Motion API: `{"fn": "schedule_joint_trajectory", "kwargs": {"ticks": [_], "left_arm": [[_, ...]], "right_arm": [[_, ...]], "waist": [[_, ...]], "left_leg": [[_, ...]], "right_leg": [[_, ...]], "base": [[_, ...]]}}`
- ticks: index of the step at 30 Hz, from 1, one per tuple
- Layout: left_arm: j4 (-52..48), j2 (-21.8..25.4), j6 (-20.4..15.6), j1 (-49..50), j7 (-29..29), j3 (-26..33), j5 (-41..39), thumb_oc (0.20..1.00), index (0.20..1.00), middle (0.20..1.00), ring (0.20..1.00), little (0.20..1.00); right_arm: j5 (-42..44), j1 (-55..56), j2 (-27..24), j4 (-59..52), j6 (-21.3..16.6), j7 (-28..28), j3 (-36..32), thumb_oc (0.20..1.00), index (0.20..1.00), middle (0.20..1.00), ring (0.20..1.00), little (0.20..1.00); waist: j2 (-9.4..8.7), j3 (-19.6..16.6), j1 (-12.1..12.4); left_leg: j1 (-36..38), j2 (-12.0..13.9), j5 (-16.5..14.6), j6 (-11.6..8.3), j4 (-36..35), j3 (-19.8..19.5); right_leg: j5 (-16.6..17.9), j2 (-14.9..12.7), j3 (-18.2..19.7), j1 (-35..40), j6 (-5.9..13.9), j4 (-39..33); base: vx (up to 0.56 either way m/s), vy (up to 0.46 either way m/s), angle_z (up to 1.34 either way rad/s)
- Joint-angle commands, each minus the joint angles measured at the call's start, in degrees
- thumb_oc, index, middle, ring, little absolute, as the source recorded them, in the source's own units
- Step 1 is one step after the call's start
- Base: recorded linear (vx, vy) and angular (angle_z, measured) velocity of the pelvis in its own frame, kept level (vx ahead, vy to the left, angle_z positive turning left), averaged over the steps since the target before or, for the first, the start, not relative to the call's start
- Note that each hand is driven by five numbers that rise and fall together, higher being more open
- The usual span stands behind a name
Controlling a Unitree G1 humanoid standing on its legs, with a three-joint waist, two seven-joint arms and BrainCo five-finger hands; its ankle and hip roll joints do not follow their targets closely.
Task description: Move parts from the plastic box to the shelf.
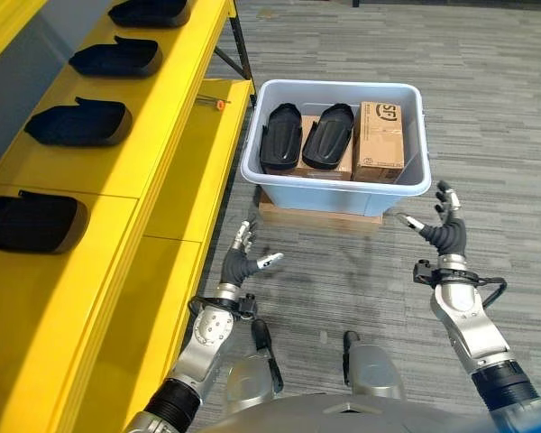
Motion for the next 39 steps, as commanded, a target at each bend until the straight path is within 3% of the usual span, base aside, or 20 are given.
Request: {"fn": "schedule_joint_trajectory", "kwargs": {"ticks": [1,9,14,17,18,21,23,26,28,29,30,32,34,36,39], "left_arm": [[-3.2,-0.4,-4.7,-1.1,1.0,1.2,4.9,1.000,1.000,1.000,1.000,1.000],[-5.0,2.6,-2.2,-2.7,2.0,0.4,13.0,1.000,1.000,1.000,1.000,1.000],[-4.7,4.2,-0.6,-2.8,1.9,-0.1,13.4,1.000,1.000,1.000,1.000,1.000],[-3.9,4.5,-0.6,-3.9,0.8,-0.8,13.3,1.000,1.000,1.000,1.000,1.000],[-3.5,4.4,-1.0,-4.3,-0.2,-1.1,12.7,1.000,1.000,1.000,1.000,1.000],[-4.6,4.1,-2.4,-3.9,-1.1,-0.8,9.0,1.000,1.000,1.000,1.000,1.000],[-5.8,3.6,-2.9,-3.1,-0.3,-0.8,7.9,1.000,1.000,1.000,1.000,1.000],[-6.2,3.5,-2.5,-2.2,0.4,0.1,7.7,1.000,1.000,1.000,1.000,1.000],[-5.8,3.6,-2.3,-2.3,0.3,0.2,8.0,1.000,1.000,1.000,1.000,1.000],[-5.9,3.9,-4.5,-1.7,1.2,-0.2,8.6,1.000,1.000,1.000,1.000,1.000],[-6.1,3.9,-5.4,-1.1,1.3,-0.4,9.0,1.000,1.000,1.000,1.000,1.000],[-6.7,4.2,-7.5,0.8,0.4,-0.2,9.5,1.000,1.000,1.000,1.000,1.000],[-7.6,4.6,-7.1,1.2,-1.3,-0.4,10.0,1.000,1.000,1.000,1.000,1.000],[-7.8,5.0,-5.6,1.0,-3.0,-0.1,9.4,1.000,1.000,1.000,1.000,1.000],[-7.8,4.5,-7.0,1.8,-1.7,1.2,4.6,1.000,1.000,1.000,1.000,1.000]], "right_arm": [[1.4,-2.3,-2.3,-3.0,-2.5,1.0,-1.3,1.000,1.000,1.000,1.000,1.000],[0.8,-2.0,-0.4,-4.3,-1.7,-0.7,-0.3,1.000,1.000,1.000,1.000,1.000],[0.0,-3.4,1.2,-3.9,-1.3,-0.6,0.5,1.000,1.000,1.000,1.000,1.000],[-3.7,-4.9,1.1,-3.6,-1.1,-1.3,1.5,1.000,1.000,1.000,1.000,1.000],[-3.7,-5.3,0.9,-3.6,-0.7,-2.2,1.0,1.000,1.000,1.000,1.000,1.000],[-3.1,-5.9,1.1,-2.9,-0.9,-2.1,0.5,1.000,1.000,1.000,1.000,1.000],[-2.4,-6.3,1.5,-2.6,-0.8,-1.5,-0.1,1.000,1.000,1.000,1.000,1.000],[-3.0,-7.8,2.3,-1.8,-1.3,0.9,-0.5,1.000,1.000,1.000,1.000,1.000],[-2.8,-8.4,2.3,-2.0,-0.7,1.0,-0.3,1.000,1.000,1.000,1.000,1.000],[-2.0,-8.6,2.7,-1.7,-1.1,0.6,-1.0,1.000,1.000,1.000,1.000,1.000],[-1.9,-8.4,3.0,-1.5,-1.2,0.8,-1.5,1.000,1.000,1.000,1.000,1.000],[-2.3,-7.2,3.2,-1.5,-2.0,1.4,-2.9,1.000,1.000,1.000,1.000,1.000],[-3.0,-6.0,3.4,-2.6,-1.1,-0.3,-2.7,1.000,1.000,1.000,1.000,1.000],[-3.7,-5.6,3.3,-2.6,-0.8,-0.7,-2.5,1.000,1.000,1.000,1.000,1.000],[-3.6,-5.3,2.6,-1.9,-1.0,-0.1,-2.1,1.000,1.000,1.000,1.000,1.000]], "waist": [[-0.87,-0.4,-0.2],[-0.69,-2.2,-0.1],[-0.73,-3.2,0.8],[-0.93,-3.4,1.0],[-1.00,-3.3,1.2],[-0.81,-2.1,1.7],[-0.51,-1.8,1.5],[-1.64,-1.6,1.7],[-2.84,-1.7,1.9],[-3.65,-1.4,2.2],[-3.82,-1.3,2.2],[-3.50,-1.6,2.5],[-4.12,-2.1,2.5],[-3.97,-2.4,2.4],[-3.27,-3.1,2.2]], "left_leg": [[-4.7,4.1,-1.0,-4.14,3.0,-3.9],[-0.3,-0.4,-6.0,-0.67,2.2,-2.9],[1.4,-2.5,-8.5,2.26,2.3,-2.4],[2.1,-4.0,-9.6,4.55,1.9,-1.7],[3.2,-5.1,-10.1,5.90,1.0,-0.9],[5.5,-5.8,-10.8,7.08,-0.2,0.7],[7.0,-5.5,-10.8,6.68,-1.4,1.9],[8.8,-4.6,-11.6,5.01,-2.4,3.9],[9.6,-4.6,-12.4,3.92,-2.7,4.3],[11.2,-4.5,-13.7,3.39,-3.0,3.8],[11.7,-4.4,-13.9,3.32,-3.2,3.6],[13.8,-3.9,-14.9,2.80,-3.8,3.3],[13.5,-4.1,-14.6,2.56,-3.0,3.2],[13.4,-3.8,-14.5,2.15,-2.5,3.0],[14.6,-2.1,-14.8,1.09,-2.0,3.7]], "right_leg": [[3.6,5.1,-5.0,6.1,-3.09,-7.5],[4.6,3.3,-5.6,5.4,-0.51,-6.6],[3.1,2.7,-5.8,3.7,0.43,-0.6],[4.0,2.9,-5.7,1.5,1.39,8.2],[6.6,2.2,-7.1,-0.8,2.17,17.0],[11.5,-2.2,-8.8,-6.1,3.21,30.8],[11.5,-3.1,-9.1,-7.4,3.34,29.0],[15.3,-4.3,-12.3,-7.5,4.43,9.3],[19.8,-4.8,-14.0,-6.8,5.95,-4.3],[25.6,-7.1,-13.3,-8.3,8.09,-10.3],[26.9,-7.7,-13.1,-9.4,8.59,-11.1],[25.9,-7.4,-13.8,-7.1,9.53,-14.8],[27.0,-7.4,-14.8,-4.8,8.75,-15.6],[25.2,-6.9,-15.2,-4.1,8.09,-15.0],[21.1,-6.1,-16.4,-3.0,7.49,-12.9]], "base": [[0.14,0.168,-0.08],[0.15,0.212,-0.03],[0.13,0.238,-0.22],[0.07,0.287,-0.33],[0.08,0.368,-0.28],[0.07,0.287,-0.31],[0.09,0.081,-0.60],[0.10,-0.126,-0.54],[0.18,-0.278,-0.48],[0.22,-0.301,-0.07],[0.35,-0.375,0.31],[0.34,-0.279,0.52],[0.28,-0.287,0.40],[0.25,-0.224,0.51],[0.33,-0.202,0.31]]}}
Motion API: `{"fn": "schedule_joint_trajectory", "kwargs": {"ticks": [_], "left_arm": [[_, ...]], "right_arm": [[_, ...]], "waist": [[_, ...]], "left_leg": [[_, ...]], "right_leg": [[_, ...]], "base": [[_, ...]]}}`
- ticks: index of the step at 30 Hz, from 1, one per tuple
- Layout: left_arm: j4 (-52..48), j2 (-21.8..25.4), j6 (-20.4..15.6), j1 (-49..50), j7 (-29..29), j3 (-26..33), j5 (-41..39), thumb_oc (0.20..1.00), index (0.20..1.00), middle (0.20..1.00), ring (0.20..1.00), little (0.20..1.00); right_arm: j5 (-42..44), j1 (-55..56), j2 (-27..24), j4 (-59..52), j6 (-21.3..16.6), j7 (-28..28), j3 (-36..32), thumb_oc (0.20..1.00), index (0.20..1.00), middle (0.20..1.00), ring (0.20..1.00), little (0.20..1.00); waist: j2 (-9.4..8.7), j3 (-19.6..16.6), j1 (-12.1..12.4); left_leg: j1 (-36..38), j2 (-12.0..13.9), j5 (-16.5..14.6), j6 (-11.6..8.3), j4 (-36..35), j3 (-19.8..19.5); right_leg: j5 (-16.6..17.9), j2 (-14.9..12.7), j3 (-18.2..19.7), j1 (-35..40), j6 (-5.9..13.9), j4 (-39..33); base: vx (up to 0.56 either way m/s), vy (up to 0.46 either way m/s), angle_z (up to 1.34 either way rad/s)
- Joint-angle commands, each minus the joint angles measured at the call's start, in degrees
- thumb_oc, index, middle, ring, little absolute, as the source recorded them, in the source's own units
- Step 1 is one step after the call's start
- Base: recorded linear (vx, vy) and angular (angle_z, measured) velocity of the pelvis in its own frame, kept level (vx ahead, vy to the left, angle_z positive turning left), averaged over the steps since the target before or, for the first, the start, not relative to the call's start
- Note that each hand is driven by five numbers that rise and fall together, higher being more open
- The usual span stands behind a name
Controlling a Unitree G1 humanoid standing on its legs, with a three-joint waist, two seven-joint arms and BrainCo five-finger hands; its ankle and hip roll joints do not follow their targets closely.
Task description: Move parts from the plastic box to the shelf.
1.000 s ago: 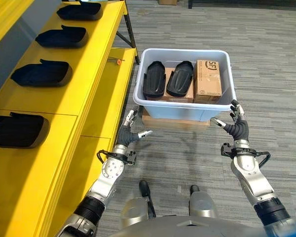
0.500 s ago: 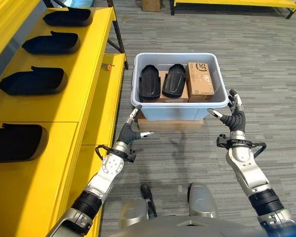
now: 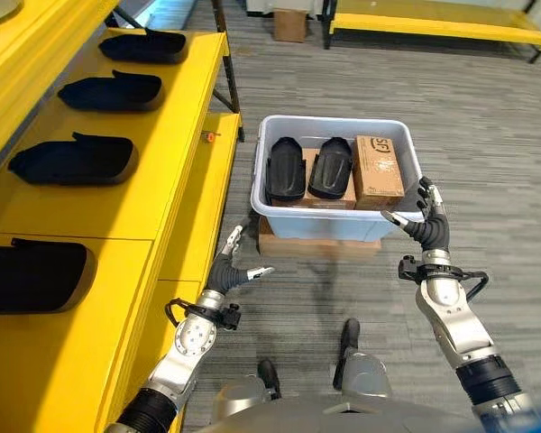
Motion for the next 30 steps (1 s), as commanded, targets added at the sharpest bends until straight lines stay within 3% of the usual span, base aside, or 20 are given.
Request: {"fn": "schedule_joint_trajectory", "kwargs": {"ticks": [1,8,10,13,15,17,19,20,22,23,25,30], "left_arm": [[-5.4,-0.9,-4.8,-2.5,0.9,2.1,-5.3,1.000,1.000,1.000,1.000,1.000],[-8.5,-1.4,-5.5,-2.8,0.3,4.2,-5.6,1.000,1.000,1.000,1.000,1.000],[-7.7,-1.8,-5.6,-3.6,0.6,4.2,-6.8,1.000,1.000,1.000,1.000,1.000],[-6.7,-3.6,-4.5,-4.3,0.8,4.7,-8.4,1.000,1.000,1.000,1.000,1.000],[-5.6,-4.5,-3.8,-4.6,1.5,5.2,-8.6,1.000,1.000,1.000,1.000,1.000],[-5.8,-5.0,-3.1,-4.1,2.1,5.5,-7.5,1.000,1.000,1.000,1.000,1.000],[-6.2,-5.0,-2.6,-3.7,2.8,5.3,-5.2,1.000,1.000,1.000,1.000,1.000],[-5.4,-4.6,-2.9,-3.4,3.0,5.7,-5.9,1.000,1.000,1.000,1.000,1.000],[-3.7,-5.0,-2.7,-3.4,2.6,6.3,-8.6,1.000,1.000,1.000,1.000,1.000],[-2.4,-4.8,-3.5,-3.5,2.2,6.9,-9.2,1.000,1.000,1.000,1.000,1.000],[-2.3,-4.5,-2.8,-3.7,1.4,7.5,-8.6,1.000,1.000,1.000,1.000,1.000],[-0.9,-4.7,-1.8,-4.4,0.1,6.9,-8.2,1.000,1.000,1.000,1.000,1.000]], "right_arm": [[-2.5,-2.7,0.0,-1.8,-2.2,-0.9,-2.4,1.000,1.000,1.000,1.000,1.000],[-3.3,-4.5,-1.4,-0.4,-3.5,-2.8,-2.1,1.000,1.000,1.000,1.000,1.000],[-3.2,-5.0,-2.3,0.2,-4.1,-2.7,-2.2,1.000,1.000,1.000,1.000,1.000],[0.2,-4.3,-2.7,0.7,-1.3,0.2,-2.3,1.000,1.000,1.000,1.000,1.000],[0.7,-4.3,-2.1,2.9,-2.0,2.3,-1.4,1.000,1.000,1.000,1.000,1.000],[1.5,-4.9,-2.0,2.9,-1.6,2.9,-0.6,1.000,1.000,1.000,1.000,1.000],[1.9,-5.0,-2.4,1.7,-0.6,3.7,0.4,1.000,1.000,1.000,1.000,1.000],[1.3,-5.2,-3.2,1.4,1.6,5.9,1.6,1.000,1.000,1.000,1.000,1.000],[1.6,-5.3,-3.8,1.8,2.1,7.4,2.5,1.000,1.000,1.000,1.000,1.000],[1.6,-5.6,-4.0,2.0,2.6,8.3,3.2,1.000,1.000,1.000,1.000,1.000],[3.6,-6.0,-3.9,2.4,3.4,10.2,3.9,1.000,1.000,1.000,1.000,1.000],[5.4,-5.1,-4.1,1.9,3.8,11.4,3.1,1.000,1.000,1.000,1.000,1.000]], "waist": [[0.87,0.2,-0.7],[1.94,0.0,-0.6],[2.32,0.2,-1.2],[3.01,0.4,-1.9],[2.88,1.3,-1.2],[3.29,2.1,-0.7],[3.40,1.9,-0.3],[3.34,2.2,0.1],[3.16,2.4,-0.1],[3.67,2.6,0.0],[4.27,2.8,0.3],[4.90,2.6,-0.4]], "left_leg": [[4.0,5.3,-4.8,-1.81,0.3,-0.6],[2.5,10.0,-5.1,-3.70,4.5,1.2],[1.2,11.4,-4.7,-4.39,9.9,2.0],[-2.5,15.6,3.5,-8.16,23.8,4.2],[-8.2,14.7,4.1,-8.02,28.8,1.5],[-10.1,14.1,6.4,-7.71,21.7,0.4],[-11.5,16.2,12.5,-9.29,10.9,-0.9],[-13.6,18.8,17.8,-10.02,5.6,-1.8],[-14.1,19.3,17.7,-10.84,5.5,-1.8],[-13.7,19.2,16.6,-9.83,5.0,-1.8],[-12.4,18.6,15.0,-9.75,4.5,-4.1],[-9.6,16.8,11.4,-9.01,3.5,-3.5]], "right_leg": [[-2.8,-0.9,-1.1,-3.3,4.56,6.4],[-10.0,-0.1,-3.2,-4.6,1.38,14.0],[-11.8,0.3,-3.2,-5.0,-0.36,15.9],[-14.8,3.6,-4.6,-1.6,-4.59,13.8],[-15.9,4.9,-3.4,0.7,-5.87,12.4],[-16.3,5.5,-1.6,2.5,-5.52,11.5],[-16.7,4.7,-1.1,4.7,-5.02,9.9],[-16.5,3.9,-0.7,6.0,-5.45,9.5],[-18.1,3.1,-0.3,7.4,-5.21,10.2],[-18.4,3.1,-0.3,6.8,-5.18,11.6],[-19.4,3.3,0.4,5.6,-5.16,14.6],[-19.1,3.3,0.9,5.1,-4.37,16.2]], "base": [[0.23,-0.173,-0.10],[0.16,-0.202,0.04],[0.17,-0.282,0.04],[0.15,-0.317,0.16],[0.16,-0.236,0.08],[0.23,0.057,-0.42],[0.26,0.325,-0.74],[0.26,0.346,-0.81],[0.20,0.261,-0.68],[0.10,0.192,-0.65],[0.10,0.157,-0.59],[0.11,0.161,-0.03]]}}
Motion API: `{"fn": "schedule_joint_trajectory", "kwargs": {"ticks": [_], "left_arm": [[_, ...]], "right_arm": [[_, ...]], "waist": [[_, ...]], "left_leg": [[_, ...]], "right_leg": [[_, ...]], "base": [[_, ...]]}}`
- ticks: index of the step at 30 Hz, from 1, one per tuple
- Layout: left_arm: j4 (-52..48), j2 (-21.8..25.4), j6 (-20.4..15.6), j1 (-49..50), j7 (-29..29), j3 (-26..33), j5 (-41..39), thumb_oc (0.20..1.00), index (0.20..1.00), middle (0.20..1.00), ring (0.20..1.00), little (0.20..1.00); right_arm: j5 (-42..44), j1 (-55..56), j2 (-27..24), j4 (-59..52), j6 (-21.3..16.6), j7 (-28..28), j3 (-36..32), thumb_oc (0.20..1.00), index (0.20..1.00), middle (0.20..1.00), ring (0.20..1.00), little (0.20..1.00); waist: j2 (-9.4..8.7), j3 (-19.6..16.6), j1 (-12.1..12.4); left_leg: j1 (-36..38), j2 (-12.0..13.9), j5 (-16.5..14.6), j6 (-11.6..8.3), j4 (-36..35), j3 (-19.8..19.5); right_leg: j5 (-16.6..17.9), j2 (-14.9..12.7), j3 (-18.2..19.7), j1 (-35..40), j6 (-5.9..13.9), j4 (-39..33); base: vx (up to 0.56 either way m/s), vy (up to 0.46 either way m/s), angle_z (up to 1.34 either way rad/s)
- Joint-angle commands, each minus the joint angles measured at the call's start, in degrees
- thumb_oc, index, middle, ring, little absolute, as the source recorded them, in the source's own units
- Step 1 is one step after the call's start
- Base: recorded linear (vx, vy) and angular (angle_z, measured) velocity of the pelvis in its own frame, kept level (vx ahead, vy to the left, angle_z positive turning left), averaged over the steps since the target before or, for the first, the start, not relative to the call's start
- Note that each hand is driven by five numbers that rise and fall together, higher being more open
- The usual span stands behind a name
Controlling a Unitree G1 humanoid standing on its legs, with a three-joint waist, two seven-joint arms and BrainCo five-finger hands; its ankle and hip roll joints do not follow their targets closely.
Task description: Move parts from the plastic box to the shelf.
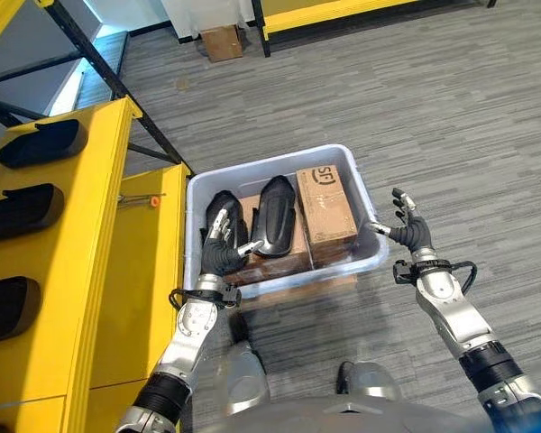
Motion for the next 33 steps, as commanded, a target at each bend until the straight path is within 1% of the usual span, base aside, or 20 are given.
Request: {"fn": "schedule_joint_trajectory", "kwargs": {"ticks": [1,3,5,8,11,12,16,17,19,20,23,25,26,28,30,33], "left_arm": [[-4.6,1.6,-1.8,-0.5,-1.0,2.3,-1.0,1.000,1.000,1.000,1.000,1.000],[-4.3,1.5,-1.7,-0.9,-0.7,1.6,0.1,1.000,1.000,1.000,1.000,1.000],[-4.6,1.9,-1.2,-0.6,-0.8,1.4,-0.3,1.000,1.000,1.000,1.000,1.000],[-5.5,2.5,-0.8,0.0,0.1,0.8,1.1,1.000,1.000,1.000,1.000,1.000],[-6.4,3.3,-0.4,0.1,1.0,0.5,0.0,1.000,1.000,1.000,1.000,1.000],[-7.0,3.7,-0.5,-0.1,1.4,0.2,-0.2,1.000,1.000,1.000,1.000,1.000],[-7.5,4.1,-1.8,-2.0,2.1,-0.7,-1.4,1.000,1.000,1.000,1.000,1.000],[-8.3,4.2,-1.9,-2.9,2.0,-1.0,-2.0,1.000,1.000,1.000,1.000,1.000],[-9.0,4.3,-1.8,-3.5,1.8,-1.3,-2.5,1.000,1.000,1.000,1.000,1.000],[-10.0,4.5,-1.5,-4.3,1.9,-1.6,-2.8,1.000,1.000,1.000,1.000,1.000],[-10.6,4.5,-1.5,-5.1,2.6,-2.0,-3.1,1.000,1.000,1.000,1.000,1.000],[-10.9,4.6,-1.2,-5.9,3.6,-2.6,-3.5,1.000,1.000,1.000,1.000,1.000],[-11.5,4.5,-1.0,-6.5,4.0,-2.8,-3.7,1.000,1.000,1.000,1.000,1.000],[-12.2,4.7,-0.3,-7.3,4.1,-3.0,-4.3,1.000,1.000,1.000,1.000,1.000],[-12.7,5.0,0.4,-7.9,4.3,-3.2,-4.8,1.000,1.000,1.000,1.000,1.000],[-12.2,4.7,1.0,-8.8,5.3,-4.0,-3.9,1.000,1.000,1.000,1.000,1.000]], "right_arm": [[2.2,-1.5,0.7,-4.5,-1.5,1.4,-1.8,1.000,1.000,1.000,1.000,1.000],[3.4,-1.7,0.8,-5.1,-0.2,1.8,-2.1,1.000,1.000,1.000,1.000,1.000],[3.6,-1.6,1.2,-5.7,0.6,1.8,-1.9,1.000,1.000,1.000,1.000,1.000],[4.9,-1.4,2.0,-6.9,1.6,1.4,-1.6,1.000,1.000,1.000,1.000,1.000],[7.6,-2.0,2.7,-8.1,3.2,-0.1,-1.2,1.000,1.000,1.000,1.000,1.000],[8.6,-2.7,3.6,-8.0,3.0,-1.1,-0.9,1.000,1.000,1.000,1.000,1.000],[11.4,-5.5,4.8,-7.2,3.8,-4.2,0.4,1.000,1.000,1.000,1.000,1.000],[11.5,-6.7,5.7,-6.2,3.1,-6.7,0.5,1.000,1.000,1.000,1.000,1.000],[10.0,-7.8,6.0,-5.3,2.2,-8.5,0.2,1.000,1.000,1.000,1.000,1.000],[9.8,-8.9,6.3,-4.5,1.9,-8.5,-0.2,1.000,1.000,1.000,1.000,1.000],[8.1,-10.1,6.6,-4.0,2.3,-8.1,0.4,1.000,1.000,1.000,1.000,1.000],[8.2,-10.8,6.9,-4.0,2.5,-8.5,1.2,1.000,1.000,1.000,1.000,1.000],[8.2,-11.6,7.4,-3.8,2.0,-9.6,1.8,1.000,1.000,1.000,1.000,1.000],[5.5,-12.9,7.5,-3.3,1.2,-10.6,2.0,1.000,1.000,1.000,1.000,1.000],[4.0,-14.4,7.5,-3.3,1.6,-11.6,2.3,1.000,1.000,1.000,1.000,1.000],[4.8,-17.4,8.6,-1.3,2.2,-16.1,2.9,1.000,1.000,1.000,1.000,1.000]], "waist": [[-2.63,0.2,1.4],[-2.42,0.2,1.3],[-2.61,0.1,1.6],[-3.10,0.0,2.1],[-3.49,0.4,3.0],[-3.59,1.1,3.6],[-3.50,3.5,4.9],[-3.25,4.7,5.4],[-2.98,5.6,5.8],[-2.59,6.7,6.1],[-2.06,8.0,6.4],[-1.77,9.1,6.6],[-1.56,10.3,7.0],[-1.18,11.4,7.4],[-0.79,12.4,7.9],[-0.29,13.2,8.7]], "left_leg": [[1.6,3.8,-6.0,-10.67,0.0,-1.6],[2.1,2.8,-7.3,-10.22,-0.2,-1.5],[3.0,1.6,-8.2,-9.60,-0.8,-1.8],[3.5,0.5,-8.9,-8.94,-1.3,-1.9],[2.3,-0.3,-9.6,-8.35,-0.9,-2.4],[1.0,-0.6,-9.9,-8.09,-0.4,-2.7],[-2.9,-1.3,-10.1,-7.75,1.0,-3.8],[-4.4,-1.6,-10.0,-7.71,1.5,-4.2],[-5.7,-1.8,-9.9,-7.66,1.9,-4.6],[-6.9,-2.2,-9.9,-7.56,2.3,-5.0],[-8.2,-2.6,-9.7,-7.33,2.8,-5.4],[-9.5,-2.9,-9.7,-7.14,3.4,-5.5],[-10.8,-3.4,-9.7,-6.94,3.8,-5.6],[-12.1,-4.1,-9.6,-6.72,4.1,-6.1],[-13.4,-4.7,-9.5,-6.38,4.6,-6.2],[-16.5,-5.7,-9.6,-5.79,5.6,-6.7]], "right_leg": [[4.9,-5.0,-0.8,-6.2,0.05,-3.7],[5.6,-5.4,-0.6,-6.4,0.62,-3.9],[6.6,-5.6,-0.3,-6.1,1.49,-5.0],[7.8,-5.8,-0.1,-6.0,2.41,-6.5],[8.3,-5.9,-0.2,-6.4,2.91,-7.4],[8.2,-6.0,-0.3,-7.0,3.04,-7.5],[7.8,-5.9,-0.5,-8.9,2.73,-7.1],[7.8,-5.8,-0.6,-9.7,2.60,-7.1],[7.8,-6.0,-0.7,-10.4,2.65,-7.1],[7.8,-6.2,-0.7,-11.1,2.67,-6.9],[7.6,-6.3,-0.6,-12.2,2.58,-6.1],[7.3,-6.5,-0.5,-12.8,2.43,-5.6],[6.9,-6.7,-0.5,-13.5,2.40,-5.0],[6.6,-6.8,-0.6,-14.3,2.40,-4.7],[6.4,-7.0,-0.7,-15.2,2.39,-3.9],[6.0,-7.2,-0.5,-17.6,2.40,-2.6]], "base": [[0.09,0.193,0.40],[0.09,0.176,0.49],[0.10,0.147,0.31],[0.08,0.090,0.03],[0.01,0.060,-0.02],[-0.08,0.077,0.01],[-0.11,0.069,0.10],[-0.11,0.065,0.09],[-0.10,0.071,0.09],[-0.10,0.092,0.14],[-0.04,0.072,0.09],[-0.03,0.093,0.03],[-0.05,0.090,0.01],[-0.05,0.071,0.11],[-0.04,0.073,0.16],[-0.01,0.097,0.05]]}}
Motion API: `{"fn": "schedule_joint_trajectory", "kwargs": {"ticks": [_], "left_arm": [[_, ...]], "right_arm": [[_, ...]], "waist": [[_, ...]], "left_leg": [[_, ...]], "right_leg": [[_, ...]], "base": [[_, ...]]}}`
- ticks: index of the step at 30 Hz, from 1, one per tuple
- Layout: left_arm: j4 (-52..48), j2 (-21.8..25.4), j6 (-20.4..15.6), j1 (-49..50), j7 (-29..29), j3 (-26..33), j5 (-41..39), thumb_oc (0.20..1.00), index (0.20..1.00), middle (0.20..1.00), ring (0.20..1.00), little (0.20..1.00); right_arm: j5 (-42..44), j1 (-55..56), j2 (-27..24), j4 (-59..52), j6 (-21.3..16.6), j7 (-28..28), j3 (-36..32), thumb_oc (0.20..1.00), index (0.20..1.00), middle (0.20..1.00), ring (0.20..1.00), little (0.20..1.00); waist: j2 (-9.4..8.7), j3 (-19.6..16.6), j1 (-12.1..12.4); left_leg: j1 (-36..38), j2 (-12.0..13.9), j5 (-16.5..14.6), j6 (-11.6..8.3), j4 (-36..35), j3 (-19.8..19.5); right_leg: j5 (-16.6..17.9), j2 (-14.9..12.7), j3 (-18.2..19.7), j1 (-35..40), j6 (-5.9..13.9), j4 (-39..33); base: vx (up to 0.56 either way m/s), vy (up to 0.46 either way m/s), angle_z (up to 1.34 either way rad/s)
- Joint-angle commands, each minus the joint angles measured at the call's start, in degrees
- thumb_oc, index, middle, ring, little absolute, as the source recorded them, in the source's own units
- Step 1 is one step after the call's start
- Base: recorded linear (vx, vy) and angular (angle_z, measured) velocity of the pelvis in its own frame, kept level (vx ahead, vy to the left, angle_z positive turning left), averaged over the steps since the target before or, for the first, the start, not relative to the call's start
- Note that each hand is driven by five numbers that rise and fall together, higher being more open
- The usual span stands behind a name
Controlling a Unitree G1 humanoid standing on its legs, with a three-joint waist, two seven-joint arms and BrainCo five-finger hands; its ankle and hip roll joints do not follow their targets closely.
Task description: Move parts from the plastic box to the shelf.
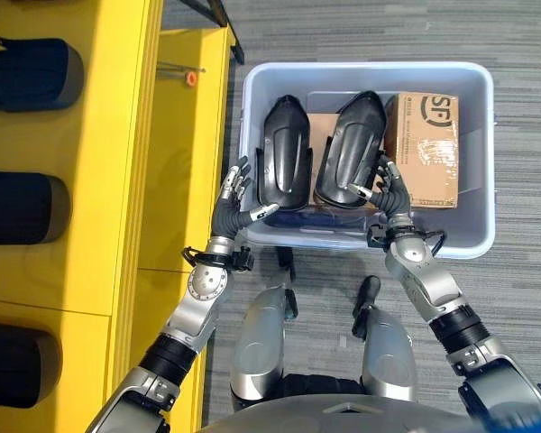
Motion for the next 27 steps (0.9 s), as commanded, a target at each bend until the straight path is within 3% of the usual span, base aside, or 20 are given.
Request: {"fn": "schedule_joint_trajectory", "kwargs": {"ticks": [1,3,8,12,16,18,23,27], "left_arm": [[-5.6,0.9,-0.4,1.5,1.5,0.0,0.1,1.000,1.000,1.000,1.000,1.000],[-5.8,1.0,0.5,1.4,1.5,-0.1,0.0,1.000,1.000,1.000,1.000,1.000],[-5.7,1.1,0.0,1.0,2.6,-0.6,0.0,1.000,1.000,1.000,1.000,1.000],[-6.8,-0.1,-0.1,1.1,2.6,-1.1,-4.1,1.000,1.000,1.000,1.000,1.000],[-8.9,-1.2,-0.4,1.8,4.6,-2.7,-1.9,1.000,1.000,1.000,1.000,1.000],[-9.1,-0.9,-0.4,2.0,4.7,-2.9,-2.2,1.000,1.000,1.000,1.000,1.000],[-8.8,-1.4,-0.8,2.3,5.5,-3.7,-1.3,1.000,1.000,1.000,1.000,1.000],[-8.4,-1.4,-1.9,2.5,5.2,-4.9,-1.3,1.000,1.000,1.000,1.000,1.000]], "right_arm": [[0.1,-2.4,1.2,-0.5,-3.0,-2.7,-0.1,1.000,1.000,1.000,1.000,1.000],[1.2,-3.0,1.6,0.1,-2.0,-3.2,-0.2,1.000,1.000,1.000,1.000,1.000],[0.8,-4.8,2.4,1.7,-3.9,-7.9,0.0,1.000,1.000,1.000,1.000,1.000],[-0.8,-5.9,2.9,2.2,-8.6,-12.9,-1.4,1.000,1.000,1.000,1.000,1.000],[-3.2,-5.1,3.4,0.5,-10.2,-13.9,-2.0,1.000,1.000,1.000,1.000,1.000],[-3.4,-4.8,3.3,0.2,-9.0,-12.6,-2.0,1.000,1.000,1.000,1.000,1.000],[-11.1,-3.9,3.1,-1.9,-13.3,-11.9,0.7,1.000,1.000,1.000,1.000,1.000],[-17.9,-4.4,2.6,-4.7,-14.3,-14.4,2.4,1.000,1.000,1.000,1.000,1.000]], "waist": [[-0.55,-1.4,0.4],[-0.27,-1.4,0.8],[0.28,-1.4,1.6],[1.05,-1.4,1.8],[1.82,-1.4,1.3],[1.88,-1.4,1.2],[2.07,-1.4,0.8],[2.45,-1.4,0.5]], "left_leg": [[-2.3,0.9,-5.7,-3.47,5.0,-2.1],[-4.0,0.4,-5.7,-3.37,5.6,-2.6],[-8.0,-0.9,-5.6,-2.43,6.2,-3.0],[-11.2,-2.0,-5.6,-1.81,6.4,-3.6],[-13.6,-2.8,-5.7,-1.38,6.8,-3.3],[-14.0,-2.9,-5.8,-1.36,7.1,-3.3],[-15.2,-2.8,-5.8,-1.08,7.4,-2.4],[-15.8,-2.7,-6.0,-1.07,7.6,-2.0]], "right_leg": [[0.3,-0.6,2.2,-1.9,-1.31,3.0],[0.0,-0.7,2.3,-3.3,-1.40,3.7],[-0.4,-0.4,3.3,-7.1,-1.55,5.2],[-1.1,0.2,4.2,-11.1,-2.05,7.3],[-1.1,0.0,5.0,-14.2,-2.36,8.6],[-1.2,-0.1,5.1,-14.7,-2.36,8.8],[-0.9,-0.1,5.4,-16.8,-2.33,9.4],[-0.7,-0.3,5.6,-18.3,-2.27,10.0]], "base": [[0.01,0.063,0.05],[0.00,0.046,0.03],[0.00,0.048,0.04],[0.02,0.062,0.05],[0.04,0.101,-0.09],[0.02,0.035,-0.11],[0.02,0.024,-0.05],[0.01,0.029,-0.04]]}}
